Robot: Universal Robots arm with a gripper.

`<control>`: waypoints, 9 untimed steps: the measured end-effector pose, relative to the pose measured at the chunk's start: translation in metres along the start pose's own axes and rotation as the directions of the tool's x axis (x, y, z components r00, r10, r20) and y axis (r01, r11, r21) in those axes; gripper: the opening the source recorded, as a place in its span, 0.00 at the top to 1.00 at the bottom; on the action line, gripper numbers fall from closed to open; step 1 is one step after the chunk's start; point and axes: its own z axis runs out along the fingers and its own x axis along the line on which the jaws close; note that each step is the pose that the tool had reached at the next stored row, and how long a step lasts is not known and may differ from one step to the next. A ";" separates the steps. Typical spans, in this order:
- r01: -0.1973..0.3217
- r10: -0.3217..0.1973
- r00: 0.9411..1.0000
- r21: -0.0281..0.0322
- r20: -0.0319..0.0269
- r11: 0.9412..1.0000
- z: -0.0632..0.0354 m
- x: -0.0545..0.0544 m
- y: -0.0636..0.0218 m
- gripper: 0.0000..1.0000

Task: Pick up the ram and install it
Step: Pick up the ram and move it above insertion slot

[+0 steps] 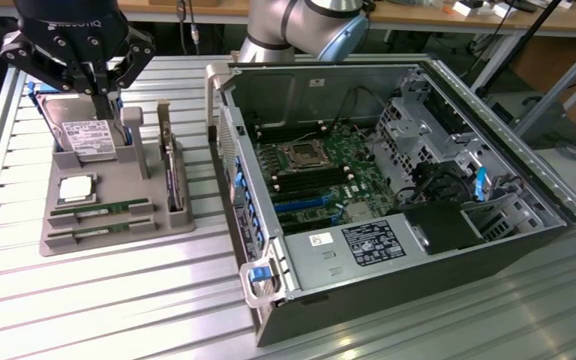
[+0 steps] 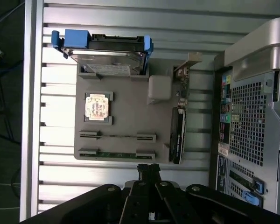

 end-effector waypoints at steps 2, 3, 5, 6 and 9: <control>0.012 -0.012 1.000 0.000 0.000 1.000 0.0000 0.000 0.0000 0.90; 0.018 -0.018 1.000 0.000 -0.001 1.000 0.0000 0.000 0.0000 0.90; 0.032 -0.032 0.999 -0.001 -0.001 0.999 0.0000 0.000 0.0000 0.90; 0.038 -0.038 0.999 -0.001 -0.001 0.999 0.0000 0.000 0.0000 0.90; 0.058 -0.058 0.998 -0.002 -0.002 0.998 0.0000 0.000 0.0000 0.90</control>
